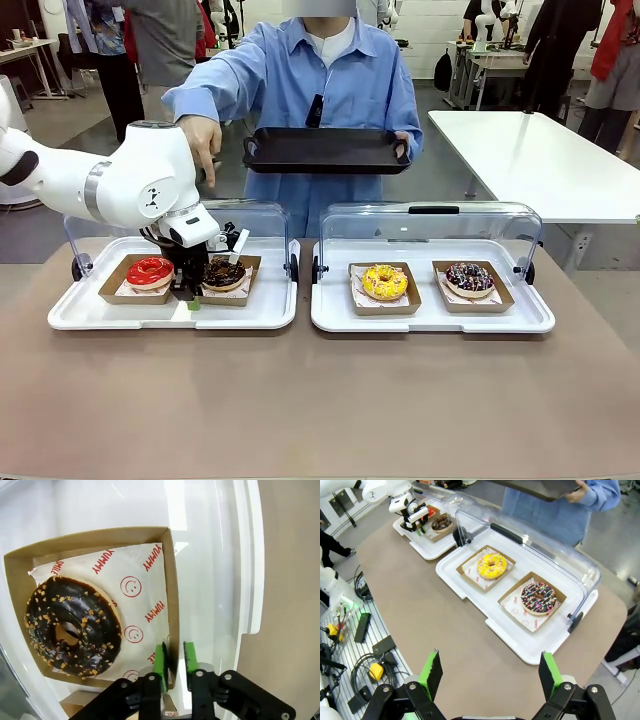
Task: Provide the desired donut to the person.
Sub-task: Pick up and lift the Paper togo box containing the Donut pointed at by the person.
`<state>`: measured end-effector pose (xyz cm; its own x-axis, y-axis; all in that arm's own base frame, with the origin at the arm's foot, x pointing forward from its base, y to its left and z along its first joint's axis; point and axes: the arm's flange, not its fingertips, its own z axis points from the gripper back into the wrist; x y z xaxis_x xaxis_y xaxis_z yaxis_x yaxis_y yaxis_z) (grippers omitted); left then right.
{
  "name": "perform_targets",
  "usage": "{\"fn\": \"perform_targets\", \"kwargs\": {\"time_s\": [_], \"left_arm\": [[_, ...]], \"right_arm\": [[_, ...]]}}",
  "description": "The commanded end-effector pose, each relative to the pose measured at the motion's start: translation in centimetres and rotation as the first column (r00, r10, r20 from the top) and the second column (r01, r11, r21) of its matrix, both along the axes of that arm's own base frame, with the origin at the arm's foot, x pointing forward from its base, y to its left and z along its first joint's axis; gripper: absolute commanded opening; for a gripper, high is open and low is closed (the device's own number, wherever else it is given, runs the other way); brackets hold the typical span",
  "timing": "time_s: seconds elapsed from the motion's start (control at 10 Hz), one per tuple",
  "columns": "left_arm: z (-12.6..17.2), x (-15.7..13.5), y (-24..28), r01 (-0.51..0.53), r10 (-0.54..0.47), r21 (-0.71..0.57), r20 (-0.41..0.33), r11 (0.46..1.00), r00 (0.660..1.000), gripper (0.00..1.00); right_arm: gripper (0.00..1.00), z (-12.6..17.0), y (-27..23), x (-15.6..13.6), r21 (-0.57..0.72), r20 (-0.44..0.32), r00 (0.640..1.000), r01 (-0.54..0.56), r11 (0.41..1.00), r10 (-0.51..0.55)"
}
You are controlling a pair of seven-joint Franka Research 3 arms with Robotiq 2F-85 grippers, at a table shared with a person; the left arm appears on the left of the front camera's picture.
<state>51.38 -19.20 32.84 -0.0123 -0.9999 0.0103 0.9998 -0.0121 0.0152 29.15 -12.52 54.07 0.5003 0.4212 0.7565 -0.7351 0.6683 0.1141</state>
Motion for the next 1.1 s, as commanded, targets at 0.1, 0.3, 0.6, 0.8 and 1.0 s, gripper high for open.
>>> {"fn": "perform_targets", "kwargs": {"time_s": [0.1, 0.3, 0.6, 0.8, 1.0], "left_arm": [[0.1, -0.5, 0.3, 0.012, -0.012, 0.022, 0.012, 1.000, 1.000, 0.00], [0.4, -0.7, 0.4, 0.021, -0.022, 0.028, 0.014, 0.999, 1.000, 0.00], [5.6, -4.0, 0.3, -0.026, 0.026, -0.007, 0.001, 1.000, 1.000, 0.00], [10.4, -7.8, 0.6, -0.142, 0.142, 0.006, 0.022, 0.990, 0.990, 0.00], [13.9, -11.3, 0.6, -0.179, 0.179, 0.007, -0.034, 0.984, 0.983, 0.00]], "right_arm": [[1.00, 0.0, 0.0, 0.1, 0.020, 0.014, 1.000, -0.017, 1.000, 0.016], [1.00, 0.0, 0.0, 0.1, 0.020, 0.014, 1.000, -0.017, 1.000, 0.016], [1.00, 0.0, 0.0, 0.1, 0.020, 0.014, 1.000, -0.017, 1.000, 0.016], [1.00, 0.0, 0.0, 0.1, 0.020, 0.014, 1.000, -0.017, 1.000, 0.016], [1.00, 0.0, 0.0, 0.1, 0.020, 0.014, 1.000, -0.017, 1.000, 0.016]]}}
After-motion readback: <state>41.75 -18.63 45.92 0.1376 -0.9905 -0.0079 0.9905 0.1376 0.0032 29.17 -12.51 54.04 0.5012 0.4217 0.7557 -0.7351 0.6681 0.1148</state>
